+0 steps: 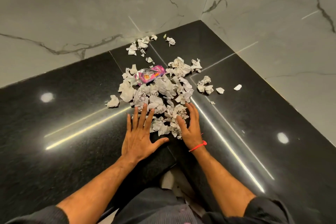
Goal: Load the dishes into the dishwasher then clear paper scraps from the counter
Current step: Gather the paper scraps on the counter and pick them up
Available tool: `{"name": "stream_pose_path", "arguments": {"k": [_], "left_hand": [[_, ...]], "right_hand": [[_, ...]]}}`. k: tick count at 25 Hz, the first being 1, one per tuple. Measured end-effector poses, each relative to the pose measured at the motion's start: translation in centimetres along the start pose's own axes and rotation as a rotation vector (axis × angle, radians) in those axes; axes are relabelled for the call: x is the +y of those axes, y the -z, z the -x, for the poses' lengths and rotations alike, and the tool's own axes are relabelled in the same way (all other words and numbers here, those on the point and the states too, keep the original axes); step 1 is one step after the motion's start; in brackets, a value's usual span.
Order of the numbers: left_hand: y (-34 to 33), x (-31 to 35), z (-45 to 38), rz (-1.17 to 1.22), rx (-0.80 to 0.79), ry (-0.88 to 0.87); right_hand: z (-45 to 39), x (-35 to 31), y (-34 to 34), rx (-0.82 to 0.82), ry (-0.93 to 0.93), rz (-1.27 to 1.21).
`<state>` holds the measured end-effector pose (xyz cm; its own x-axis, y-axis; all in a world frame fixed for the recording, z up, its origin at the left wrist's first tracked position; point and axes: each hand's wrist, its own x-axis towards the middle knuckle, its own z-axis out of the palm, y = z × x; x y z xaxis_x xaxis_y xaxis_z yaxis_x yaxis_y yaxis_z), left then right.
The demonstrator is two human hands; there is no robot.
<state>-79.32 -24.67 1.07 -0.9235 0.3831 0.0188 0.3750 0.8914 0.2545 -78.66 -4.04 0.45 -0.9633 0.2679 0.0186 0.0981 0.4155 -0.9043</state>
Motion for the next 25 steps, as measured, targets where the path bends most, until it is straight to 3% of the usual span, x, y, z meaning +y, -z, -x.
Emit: {"name": "stream_pose_path", "arguments": {"k": [13,25], "left_hand": [[0.6,-0.2,-0.2,0.203,-0.054,0.031],[-0.2,1.1,0.5,0.187,-0.187,0.226]], "right_hand": [[-0.3,0.1,0.7,-0.067,-0.056,-0.115],[0.3,1.6,2.5,-0.216,0.027,-0.156]]}}
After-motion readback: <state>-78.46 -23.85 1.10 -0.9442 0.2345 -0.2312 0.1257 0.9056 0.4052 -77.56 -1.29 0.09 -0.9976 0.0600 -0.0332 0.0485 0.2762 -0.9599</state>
